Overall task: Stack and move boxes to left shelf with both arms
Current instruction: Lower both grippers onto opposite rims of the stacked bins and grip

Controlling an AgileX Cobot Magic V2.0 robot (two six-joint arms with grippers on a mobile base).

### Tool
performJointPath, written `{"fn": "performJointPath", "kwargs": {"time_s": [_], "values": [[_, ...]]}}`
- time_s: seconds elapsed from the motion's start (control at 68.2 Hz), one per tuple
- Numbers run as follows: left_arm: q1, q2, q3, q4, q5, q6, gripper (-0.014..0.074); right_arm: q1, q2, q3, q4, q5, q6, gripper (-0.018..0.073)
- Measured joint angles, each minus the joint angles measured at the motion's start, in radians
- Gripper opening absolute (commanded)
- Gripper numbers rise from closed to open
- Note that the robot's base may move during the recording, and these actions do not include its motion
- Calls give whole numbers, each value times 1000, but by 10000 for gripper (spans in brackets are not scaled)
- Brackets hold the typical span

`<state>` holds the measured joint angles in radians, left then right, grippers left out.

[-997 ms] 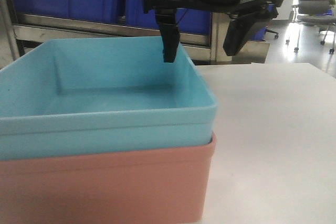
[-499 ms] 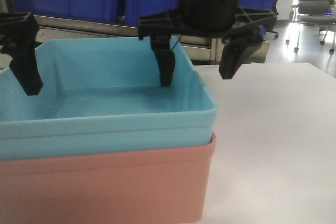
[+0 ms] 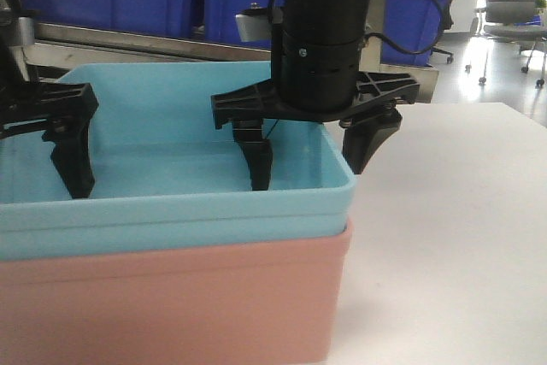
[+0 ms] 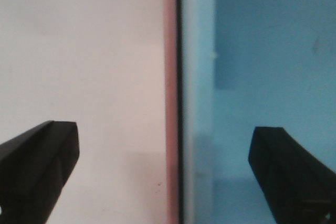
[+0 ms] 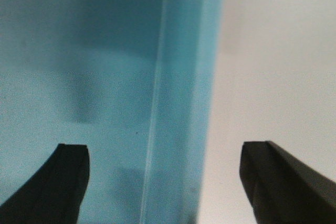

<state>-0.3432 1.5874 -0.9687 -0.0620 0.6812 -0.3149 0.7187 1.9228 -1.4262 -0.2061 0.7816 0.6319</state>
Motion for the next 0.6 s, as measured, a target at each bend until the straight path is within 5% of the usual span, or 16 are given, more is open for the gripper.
{"fn": "performJointPath", "kwargs": {"time_s": [0.205,0.323,0.484,0.601], "values": [[0,21,-8,0,-12,0,347,1,4,0,-2,-2,-12,583],[0,36,-14,-15,-22,-2,197,1,4,0,-2,-4,-13,417],[-2,43,-20,-56,-34,-25,2,1,6,0,-17,6,-20,34],[0,45,-22,-53,-36,-68,-4,3,6,0,-3,3,-34,63]]}}
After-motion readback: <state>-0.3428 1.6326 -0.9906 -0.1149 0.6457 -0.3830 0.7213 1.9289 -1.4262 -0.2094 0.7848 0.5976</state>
